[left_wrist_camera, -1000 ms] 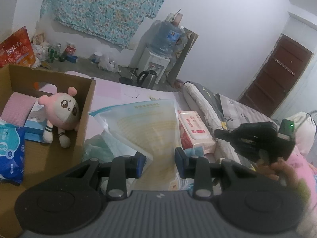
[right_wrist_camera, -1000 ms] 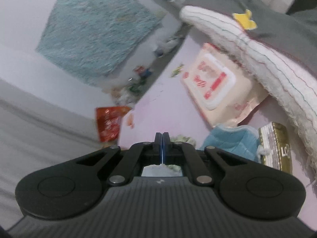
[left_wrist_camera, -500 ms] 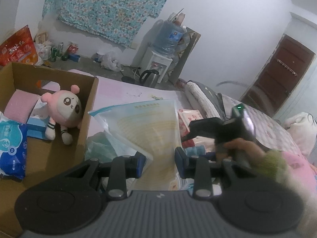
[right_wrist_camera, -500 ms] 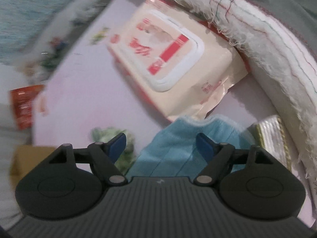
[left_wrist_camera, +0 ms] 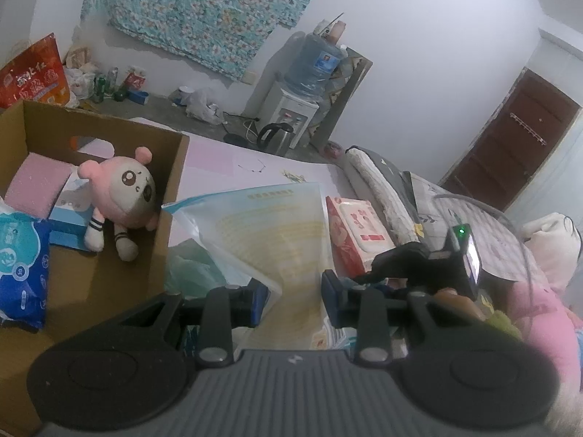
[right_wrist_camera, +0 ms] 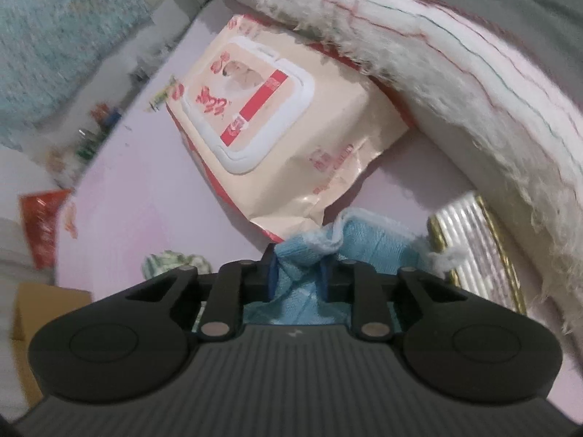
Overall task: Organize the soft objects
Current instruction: 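Grasp the blue checked towel with the right gripper and lift it, then carry the clear bag into the cardboard box and open the left gripper while the right gripper holds the towel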
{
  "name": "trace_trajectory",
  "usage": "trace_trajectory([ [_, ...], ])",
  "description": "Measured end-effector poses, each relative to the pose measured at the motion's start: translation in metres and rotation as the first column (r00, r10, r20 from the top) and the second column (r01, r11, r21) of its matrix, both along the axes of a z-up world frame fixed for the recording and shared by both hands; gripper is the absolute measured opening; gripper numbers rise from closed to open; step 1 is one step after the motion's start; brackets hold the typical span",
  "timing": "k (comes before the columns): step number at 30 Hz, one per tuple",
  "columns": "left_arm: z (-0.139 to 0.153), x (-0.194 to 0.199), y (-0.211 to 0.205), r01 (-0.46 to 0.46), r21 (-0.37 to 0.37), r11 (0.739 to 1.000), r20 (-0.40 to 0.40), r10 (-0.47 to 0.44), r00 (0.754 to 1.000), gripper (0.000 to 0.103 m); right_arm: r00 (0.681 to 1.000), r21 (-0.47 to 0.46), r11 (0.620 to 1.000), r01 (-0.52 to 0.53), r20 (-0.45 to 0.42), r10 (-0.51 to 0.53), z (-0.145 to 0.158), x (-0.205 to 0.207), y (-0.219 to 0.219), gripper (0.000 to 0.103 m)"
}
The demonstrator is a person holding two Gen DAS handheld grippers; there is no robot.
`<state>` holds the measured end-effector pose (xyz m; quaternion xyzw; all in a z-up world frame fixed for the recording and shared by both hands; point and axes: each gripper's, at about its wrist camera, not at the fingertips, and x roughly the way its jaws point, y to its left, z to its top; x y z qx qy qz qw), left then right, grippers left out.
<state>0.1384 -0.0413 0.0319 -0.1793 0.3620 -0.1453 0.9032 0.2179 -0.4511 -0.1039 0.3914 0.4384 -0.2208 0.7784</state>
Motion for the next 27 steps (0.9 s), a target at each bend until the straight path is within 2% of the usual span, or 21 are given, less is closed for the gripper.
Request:
trace_trajectory([
  [3,0.002,-0.004,0.001,-0.007,0.004,1.000,0.007,0.007,1.000,0.034,0.995,0.084,0.996,0.008,0.101,-0.016,0.004,-0.018,-0.008,0.014],
  [6,0.006,-0.008,0.003,-0.017,0.008,1.000,0.013,0.017,1.000,0.034,0.973,0.160,0.987,-0.014,0.229,-0.023,0.021,-0.046,-0.011,0.012],
  [11,0.015,-0.018,0.006,-0.031,0.007,1.000,0.034,0.030,0.999,0.034,0.906,0.210,0.972,-0.103,0.422,0.004,0.068,-0.091,-0.021,0.011],
  [15,0.025,-0.031,0.008,-0.030,0.008,1.000,0.057,0.030,0.998,0.034,0.853,0.187,0.964,-0.189,0.517,0.067,0.109,-0.132,-0.025,0.011],
  [17,0.028,-0.037,0.008,-0.027,0.015,1.000,0.065,0.026,0.998,0.034,0.831,0.151,0.962,-0.228,0.545,0.112,0.131,-0.158,-0.021,0.011],
  [21,0.033,-0.047,0.015,-0.032,0.005,0.999,0.065,0.031,0.997,0.034,0.805,0.090,0.955,-0.283,0.564,0.185,0.162,-0.212,-0.014,0.011],
  [24,0.038,-0.055,0.024,-0.045,0.007,0.999,0.071,0.044,0.997,0.034,0.809,0.052,0.938,-0.342,0.525,0.266,0.173,-0.250,-0.001,0.011],
  [27,0.040,-0.063,0.033,-0.062,0.009,0.998,0.074,0.062,0.995,0.034,0.831,0.030,0.919,-0.394,0.439,0.342,0.160,-0.264,0.017,0.011],
])
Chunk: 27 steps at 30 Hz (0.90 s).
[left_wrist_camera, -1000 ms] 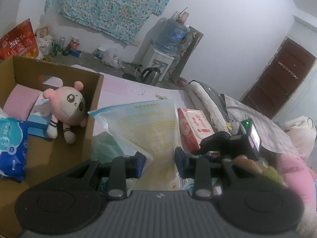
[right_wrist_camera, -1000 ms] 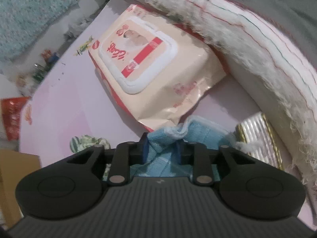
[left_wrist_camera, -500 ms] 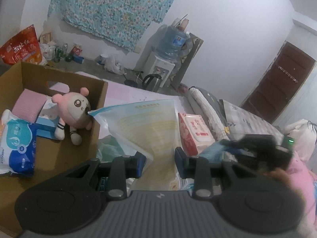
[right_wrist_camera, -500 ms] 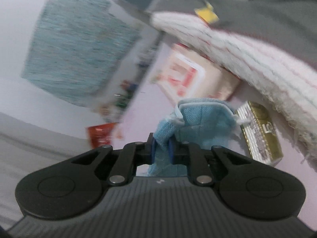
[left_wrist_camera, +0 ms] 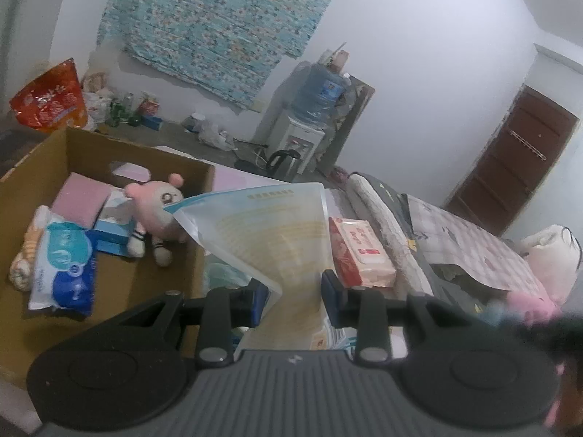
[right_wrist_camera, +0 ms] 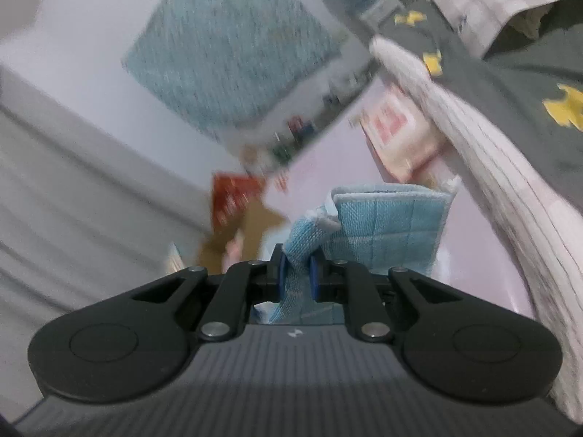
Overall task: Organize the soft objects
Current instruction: 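Carry the clear bag into the cardboard box and open the left gripper while the right gripper holds the towel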
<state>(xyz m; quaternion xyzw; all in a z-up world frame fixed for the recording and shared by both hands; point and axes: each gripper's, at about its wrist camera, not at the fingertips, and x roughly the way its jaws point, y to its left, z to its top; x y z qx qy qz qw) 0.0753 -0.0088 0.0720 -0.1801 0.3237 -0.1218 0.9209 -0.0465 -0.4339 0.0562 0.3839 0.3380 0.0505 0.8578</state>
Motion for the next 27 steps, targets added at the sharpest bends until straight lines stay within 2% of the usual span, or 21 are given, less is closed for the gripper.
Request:
trace_trajectory([
  [4,0.000,-0.008,0.009,-0.023,0.007,1.000,-0.004,0.023,1.000,0.034,0.989,0.021,0.995,-0.099,-0.110,0.101,-0.043,0.007,0.028,0.011],
  [9,0.000,-0.009,0.015,-0.045,0.011,0.999,-0.015,0.045,0.999,0.034,0.959,0.097,0.971,-0.220,-0.159,0.234,-0.101,0.043,0.057,0.011],
  [15,-0.002,-0.010,0.016,-0.052,0.018,0.998,-0.021,0.052,0.998,0.034,0.955,0.085,0.970,-0.229,-0.173,0.240,-0.151,0.075,0.059,0.016],
  [16,-0.003,-0.010,0.016,-0.053,0.019,0.998,-0.023,0.053,0.998,0.034,0.955,0.060,0.971,-0.231,-0.177,0.238,-0.155,0.076,0.061,0.019],
  [17,-0.003,-0.010,0.017,-0.054,0.019,0.998,-0.026,0.055,0.998,0.034,0.956,0.027,0.975,-0.220,-0.194,0.221,-0.156,0.076,0.061,0.028],
  [22,-0.004,-0.008,0.017,-0.053,0.019,0.998,-0.027,0.053,0.998,0.034,0.974,-0.058,0.987,-0.150,-0.180,0.137,-0.146,0.054,0.044,0.048],
  [27,-0.007,-0.006,0.017,-0.043,0.008,0.999,-0.039,0.043,0.998,0.034,0.972,-0.143,0.983,-0.114,-0.219,0.081,-0.134,0.037,0.038,0.055],
])
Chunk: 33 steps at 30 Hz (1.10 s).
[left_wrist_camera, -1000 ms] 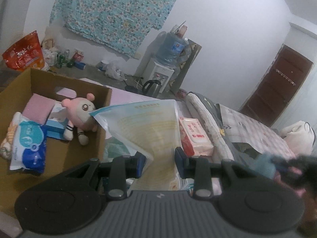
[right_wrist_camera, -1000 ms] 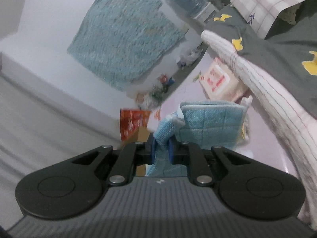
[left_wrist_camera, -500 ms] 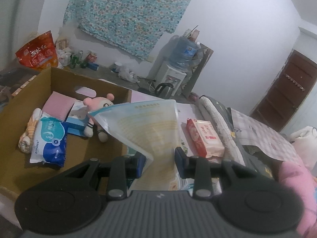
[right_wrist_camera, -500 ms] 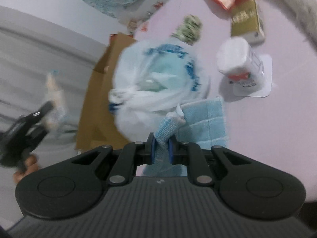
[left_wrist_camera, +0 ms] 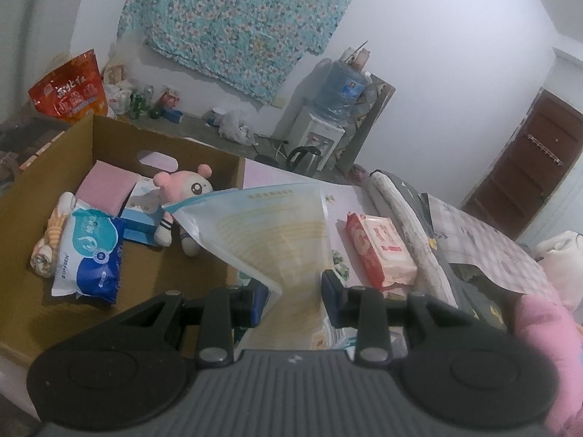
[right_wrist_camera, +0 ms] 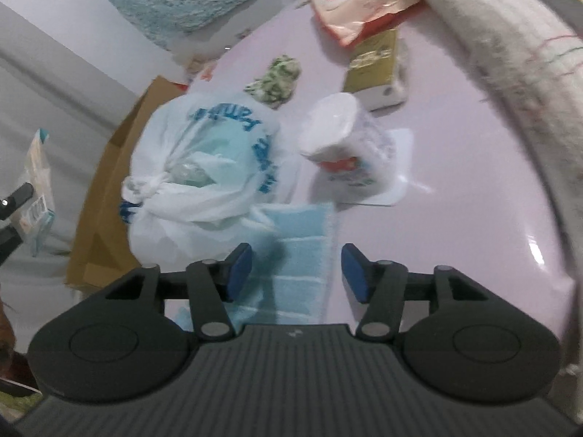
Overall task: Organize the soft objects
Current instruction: 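Carry the clear bag into the cardboard box and open the left gripper while the right gripper holds the towel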
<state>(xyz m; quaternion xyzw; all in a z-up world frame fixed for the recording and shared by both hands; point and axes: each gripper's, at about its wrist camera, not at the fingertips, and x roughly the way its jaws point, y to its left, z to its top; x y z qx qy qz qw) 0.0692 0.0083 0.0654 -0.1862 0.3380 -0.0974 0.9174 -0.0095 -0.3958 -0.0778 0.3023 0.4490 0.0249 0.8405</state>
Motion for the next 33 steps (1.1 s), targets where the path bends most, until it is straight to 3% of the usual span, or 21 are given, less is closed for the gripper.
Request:
trace_trajectory([
  [1,-0.001,0.000,0.000,0.002,-0.004,1.000,-0.002,-0.002,1.000,0.034,1.000,0.004,1.000,-0.002,-0.007,0.002,0.000,0.000,0.001,0.058],
  [3,-0.002,0.000,0.000,0.004,-0.007,1.000,-0.004,-0.004,1.000,0.034,1.000,0.024,1.000,-0.007,-0.024,0.008,-0.001,0.003,0.009,0.072],
  [4,-0.003,-0.001,0.001,0.003,-0.008,1.000,-0.003,-0.003,1.000,0.034,0.999,0.024,1.000,-0.013,-0.035,0.014,-0.002,0.007,0.014,0.084],
  [5,-0.002,0.000,0.001,0.002,-0.008,1.000,-0.003,-0.003,1.000,0.034,0.999,0.021,1.000,-0.022,-0.049,0.023,-0.003,0.010,0.021,0.089],
  [9,-0.002,-0.003,0.005,-0.005,-0.006,1.000,0.007,0.005,1.000,0.034,0.992,0.005,0.998,-0.062,-0.112,0.062,-0.010,0.024,0.041,0.089],
  [13,0.002,-0.004,0.022,-0.039,0.014,0.999,0.018,0.039,0.999,0.034,0.991,-0.013,0.998,-0.062,-0.118,0.060,-0.011,0.027,0.048,0.090],
  [19,0.007,0.016,0.060,-0.107,0.133,0.985,-0.007,0.109,0.994,0.034,0.994,0.015,0.999,-0.047,-0.101,0.048,-0.009,0.025,0.043,0.091],
  [21,-0.001,0.034,0.070,-0.111,0.174,0.978,-0.052,0.121,0.991,0.034,0.995,0.026,0.999,-0.040,-0.095,0.042,-0.009,0.026,0.042,0.091],
  [25,-0.030,0.077,0.078,-0.041,0.165,0.985,-0.174,0.070,0.982,0.034,0.995,0.052,0.998,-0.019,-0.096,0.024,-0.013,0.027,0.039,0.092],
  [30,-0.074,0.124,0.079,0.061,0.139,0.988,-0.319,-0.013,0.948,0.034,0.995,0.075,0.997,-0.006,-0.101,0.014,-0.016,0.026,0.035,0.092],
  [33,-0.092,0.144,0.079,0.101,0.175,0.979,-0.366,-0.030,0.930,0.034,0.994,0.088,0.996,0.001,-0.105,0.009,-0.017,0.026,0.032,0.092],
])
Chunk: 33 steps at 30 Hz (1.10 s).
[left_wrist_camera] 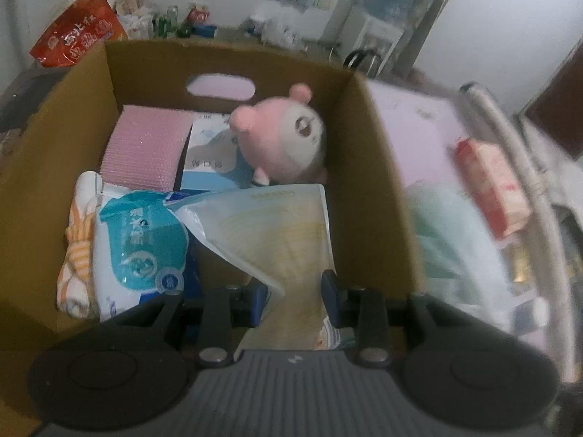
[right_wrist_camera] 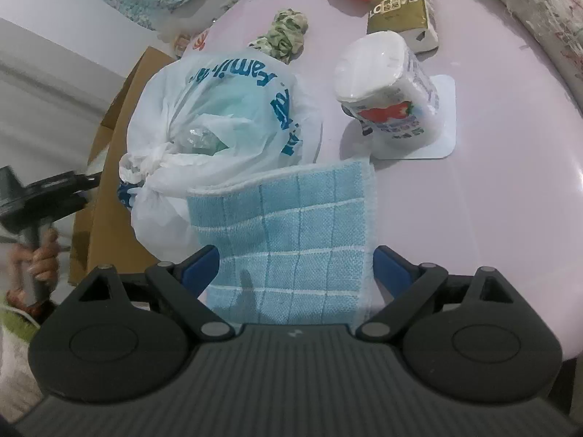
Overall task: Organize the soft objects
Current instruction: 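Carry the clear bag into the cardboard box and open the left gripper while the right gripper holds the towel, then bring the left gripper to the towel held by the right gripper and grasp it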
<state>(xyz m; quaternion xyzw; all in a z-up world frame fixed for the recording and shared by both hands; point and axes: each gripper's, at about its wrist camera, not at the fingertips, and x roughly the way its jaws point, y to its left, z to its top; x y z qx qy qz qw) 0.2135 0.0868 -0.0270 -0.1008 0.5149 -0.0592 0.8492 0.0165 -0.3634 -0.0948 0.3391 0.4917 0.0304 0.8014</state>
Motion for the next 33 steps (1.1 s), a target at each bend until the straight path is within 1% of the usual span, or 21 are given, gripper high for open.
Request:
trace_trajectory([
  [2,-0.011,0.009,-0.003,0.025,0.031,0.999,-0.019,-0.025,1.000,0.033,1.000,0.008,1.000,0.004,0.000,-0.004,-0.001,0.000,-0.001,0.092],
  [3,-0.015,0.012,-0.003,0.033,0.035,0.999,-0.022,-0.033,0.999,0.034,1.000,0.011,1.000,0.004,0.000,-0.004,-0.001,0.000,-0.001,0.092],
  [4,-0.018,0.015,-0.003,0.042,0.037,0.998,-0.026,-0.041,0.999,0.037,1.000,0.011,1.000,0.005,0.000,-0.005,-0.001,0.000,-0.001,0.092],
  [5,-0.021,0.018,-0.005,0.042,0.044,0.998,-0.028,-0.041,0.999,0.043,1.000,0.012,1.000,0.004,0.001,-0.004,-0.002,0.000,-0.001,0.092],
  [7,-0.025,0.021,-0.004,0.043,0.044,0.998,-0.029,-0.042,0.999,0.052,1.000,0.014,1.000,0.004,0.003,-0.004,-0.002,0.000,-0.001,0.093],
  [10,-0.024,0.019,-0.003,0.025,0.055,0.998,-0.021,-0.024,1.000,0.054,1.000,0.017,1.000,0.002,0.005,-0.003,-0.002,0.000,-0.002,0.093],
  [11,-0.021,0.019,-0.004,0.020,0.061,0.998,-0.010,-0.020,1.000,0.057,1.000,0.018,1.000,0.002,0.006,-0.002,-0.002,0.000,-0.002,0.093],
  [12,-0.017,0.017,-0.003,0.007,0.068,0.998,0.006,-0.007,1.000,0.058,1.000,0.020,1.000,0.002,0.008,-0.002,-0.002,-0.001,-0.002,0.093],
  [13,-0.011,0.012,-0.002,-0.011,0.077,0.997,0.032,0.009,0.999,0.061,1.000,0.022,1.000,0.002,0.009,-0.003,-0.002,-0.001,-0.003,0.093],
  [14,-0.004,0.012,-0.001,-0.022,0.083,0.996,0.055,0.017,0.998,0.067,1.000,0.027,1.000,0.005,0.011,-0.005,-0.002,-0.001,-0.003,0.093],
  [16,0.011,0.001,0.000,-0.043,0.098,0.994,0.117,0.031,0.993,0.073,1.000,0.040,0.999,0.011,0.016,-0.011,-0.004,-0.002,-0.005,0.093],
  [18,0.027,-0.010,-0.003,-0.057,0.119,0.991,0.185,0.034,0.982,0.073,1.000,0.054,0.998,0.017,0.023,-0.019,-0.005,-0.004,-0.007,0.093],
  [20,0.043,-0.024,-0.006,-0.070,0.138,0.988,0.232,0.036,0.972,0.073,0.999,0.068,0.997,0.023,0.033,-0.025,-0.006,-0.005,-0.009,0.093],
  [23,0.069,-0.053,-0.017,-0.062,0.125,0.990,0.300,0.022,0.954,0.073,0.998,0.086,0.996,0.032,0.048,-0.036,-0.007,-0.009,-0.012,0.093],
  [26,0.093,-0.091,-0.041,-0.003,0.101,0.995,0.354,-0.033,0.934,0.074,0.996,0.115,0.992,0.050,0.066,-0.058,-0.009,-0.014,-0.016,0.093],
  [29,0.107,-0.128,-0.075,0.119,0.067,0.991,0.391,-0.136,0.910,0.078,0.994,0.155,0.986,0.067,0.080,-0.080,-0.011,-0.021,-0.021,0.093],
  [31,0.108,-0.149,-0.100,0.219,0.032,0.975,0.386,-0.214,0.897,0.079,0.992,0.163,0.984,0.074,0.091,-0.089,-0.011,-0.025,-0.022,0.093],
  [32,0.105,-0.157,-0.112,0.270,0.003,0.963,0.376,-0.251,0.892,0.079,0.991,0.162,0.984,0.076,0.096,-0.092,-0.011,-0.028,-0.022,0.091],
  [33,0.100,-0.164,-0.125,0.327,-0.027,0.945,0.360,-0.296,0.885,0.079,0.990,0.161,0.984,0.079,0.101,-0.096,-0.011,-0.030,-0.022,0.091],
])
